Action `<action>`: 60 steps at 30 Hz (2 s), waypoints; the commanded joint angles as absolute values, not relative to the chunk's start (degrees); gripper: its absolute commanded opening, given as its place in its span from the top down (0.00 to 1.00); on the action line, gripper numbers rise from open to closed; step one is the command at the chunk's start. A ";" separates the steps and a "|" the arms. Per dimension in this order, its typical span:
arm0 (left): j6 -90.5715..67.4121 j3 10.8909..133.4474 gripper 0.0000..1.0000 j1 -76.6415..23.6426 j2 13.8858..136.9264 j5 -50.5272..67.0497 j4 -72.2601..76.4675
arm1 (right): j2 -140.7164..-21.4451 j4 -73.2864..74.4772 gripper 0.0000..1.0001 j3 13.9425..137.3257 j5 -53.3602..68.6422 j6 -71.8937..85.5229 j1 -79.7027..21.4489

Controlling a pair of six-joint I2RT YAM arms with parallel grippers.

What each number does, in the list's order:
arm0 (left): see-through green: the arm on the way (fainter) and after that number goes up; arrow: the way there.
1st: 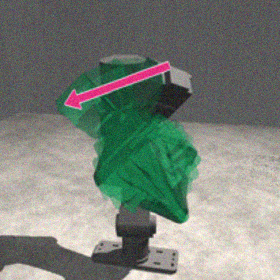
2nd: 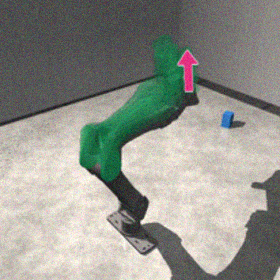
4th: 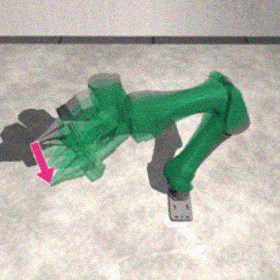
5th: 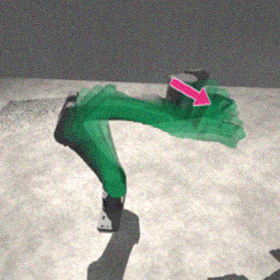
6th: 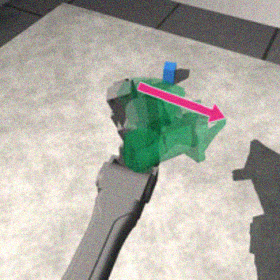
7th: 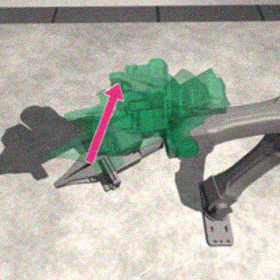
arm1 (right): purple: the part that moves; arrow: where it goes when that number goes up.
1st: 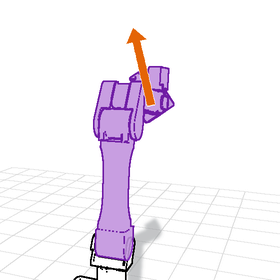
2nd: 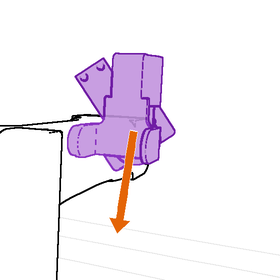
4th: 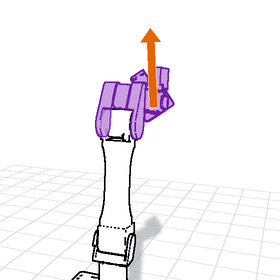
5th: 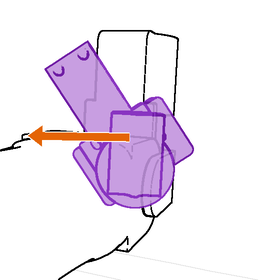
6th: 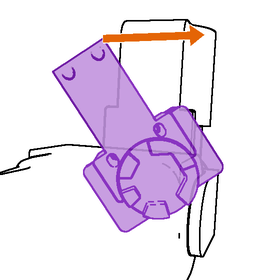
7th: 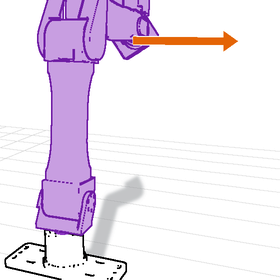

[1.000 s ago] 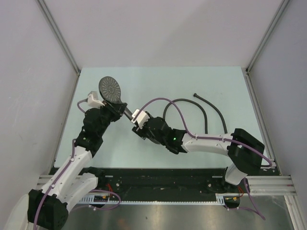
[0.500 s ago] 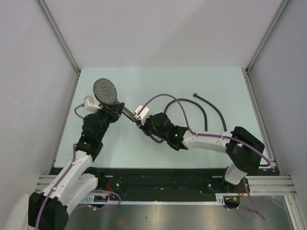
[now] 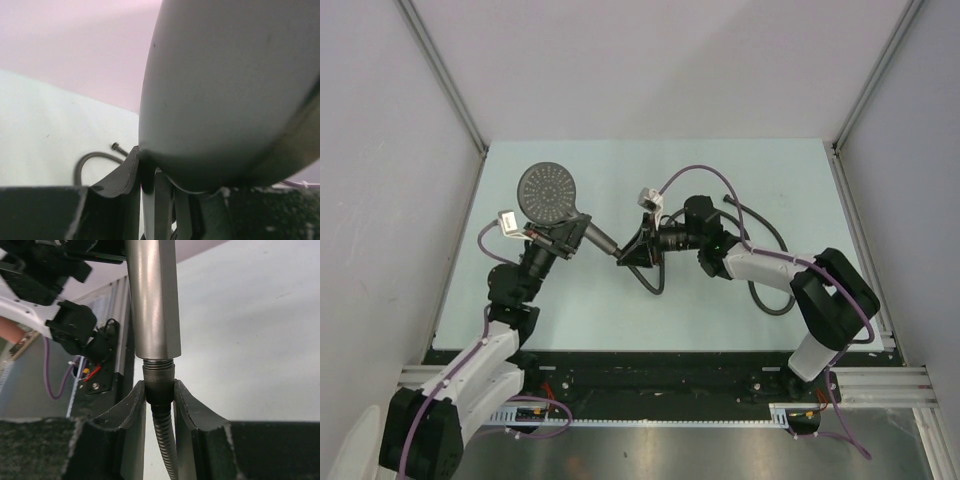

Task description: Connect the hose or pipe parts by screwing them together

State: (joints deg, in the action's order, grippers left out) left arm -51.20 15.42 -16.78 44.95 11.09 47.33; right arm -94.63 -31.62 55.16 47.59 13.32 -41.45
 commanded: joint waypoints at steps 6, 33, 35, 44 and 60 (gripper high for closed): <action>-53.00 15.21 1.00 -17.49 50.19 21.03 64.61 | -93.79 -46.07 0.89 55.37 54.42 25.05 -38.41; -51.76 37.44 1.00 -17.84 44.30 -2.46 4.04 | -88.58 -22.94 0.28 56.77 -19.60 -13.71 -64.86; -52.38 37.44 1.00 -17.84 44.38 -2.02 3.87 | -89.38 -23.38 0.28 57.13 -21.00 -14.24 -65.39; -54.93 36.57 0.99 -17.84 43.95 -1.84 3.78 | -92.11 -26.28 0.34 58.71 -22.50 -14.06 -66.53; -53.10 30.87 1.00 -18.02 41.23 0.95 14.43 | -90.19 -24.53 1.00 59.94 -12.51 -8.19 -64.08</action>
